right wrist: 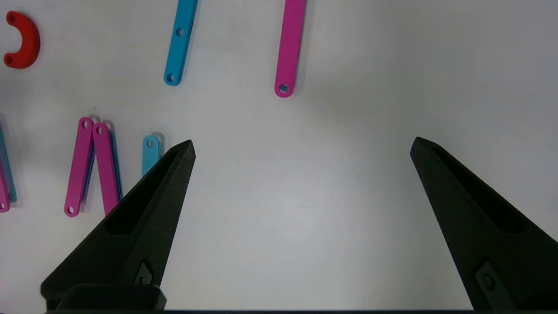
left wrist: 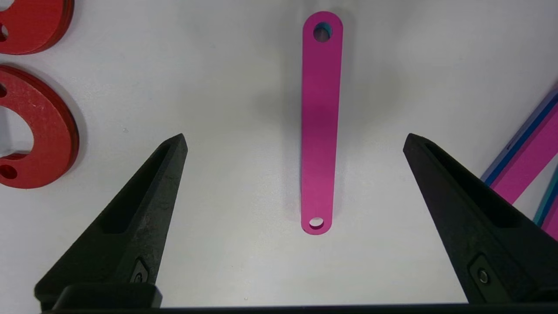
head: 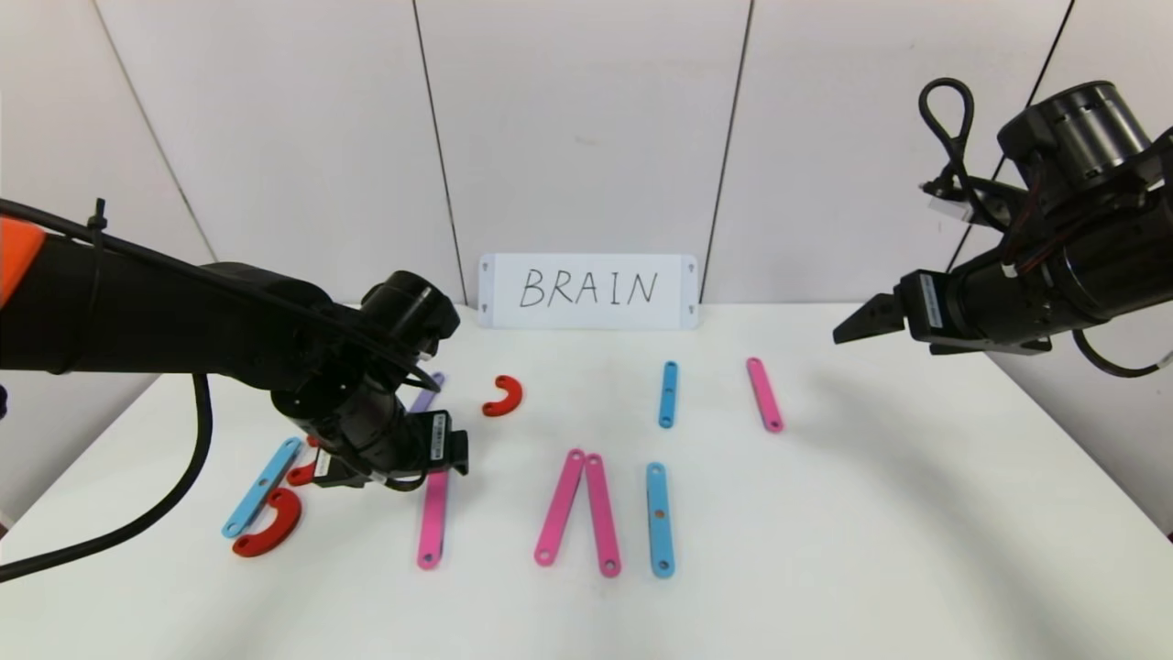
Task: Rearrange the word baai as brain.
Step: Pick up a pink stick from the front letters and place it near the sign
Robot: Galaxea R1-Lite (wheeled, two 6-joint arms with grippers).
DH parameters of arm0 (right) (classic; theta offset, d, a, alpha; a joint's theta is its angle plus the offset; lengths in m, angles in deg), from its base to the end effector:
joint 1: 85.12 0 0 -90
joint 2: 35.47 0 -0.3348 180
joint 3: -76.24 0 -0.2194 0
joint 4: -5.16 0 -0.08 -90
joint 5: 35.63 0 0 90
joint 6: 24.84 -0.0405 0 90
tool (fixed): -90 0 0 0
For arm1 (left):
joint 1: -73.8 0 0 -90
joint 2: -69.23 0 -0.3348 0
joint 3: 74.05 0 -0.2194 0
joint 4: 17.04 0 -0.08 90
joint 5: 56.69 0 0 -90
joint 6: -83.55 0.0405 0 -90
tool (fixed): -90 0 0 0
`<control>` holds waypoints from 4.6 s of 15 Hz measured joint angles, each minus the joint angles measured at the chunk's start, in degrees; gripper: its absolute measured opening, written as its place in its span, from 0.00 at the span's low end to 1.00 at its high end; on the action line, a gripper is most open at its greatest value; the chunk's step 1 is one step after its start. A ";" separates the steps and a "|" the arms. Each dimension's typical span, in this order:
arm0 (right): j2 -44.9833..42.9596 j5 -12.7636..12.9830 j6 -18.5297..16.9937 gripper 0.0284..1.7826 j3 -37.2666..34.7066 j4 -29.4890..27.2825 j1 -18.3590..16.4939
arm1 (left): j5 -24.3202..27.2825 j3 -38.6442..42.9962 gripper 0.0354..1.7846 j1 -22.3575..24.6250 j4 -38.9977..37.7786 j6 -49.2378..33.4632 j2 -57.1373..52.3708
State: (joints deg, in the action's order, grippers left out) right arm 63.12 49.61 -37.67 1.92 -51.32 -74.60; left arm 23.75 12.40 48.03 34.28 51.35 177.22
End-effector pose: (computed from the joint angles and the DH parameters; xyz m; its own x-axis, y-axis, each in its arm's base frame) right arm 0.3396 0.0665 0.2668 0.6226 0.2000 -0.7565 -0.0634 0.9765 0.2060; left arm 0.3317 -0.1527 0.1544 0.4368 -0.0265 -0.8992 -0.1267 0.9878 -0.0906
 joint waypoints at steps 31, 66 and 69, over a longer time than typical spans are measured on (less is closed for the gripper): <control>0.15 0.15 -0.04 0.97 -0.02 0.13 0.28 | -0.02 -0.26 0.88 -1.35 -0.88 -0.46 6.47; 1.55 0.44 0.16 0.97 0.26 0.33 -1.27 | 0.59 -24.73 0.15 -1.73 -10.19 10.07 17.34; 0.95 0.41 0.30 0.97 0.44 0.57 -2.47 | 0.61 -29.50 0.15 -3.19 -9.70 10.24 19.65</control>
State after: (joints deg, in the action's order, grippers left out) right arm 64.07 50.02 -37.37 2.36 -50.75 -77.07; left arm 24.36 -17.10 44.83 24.58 61.59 196.87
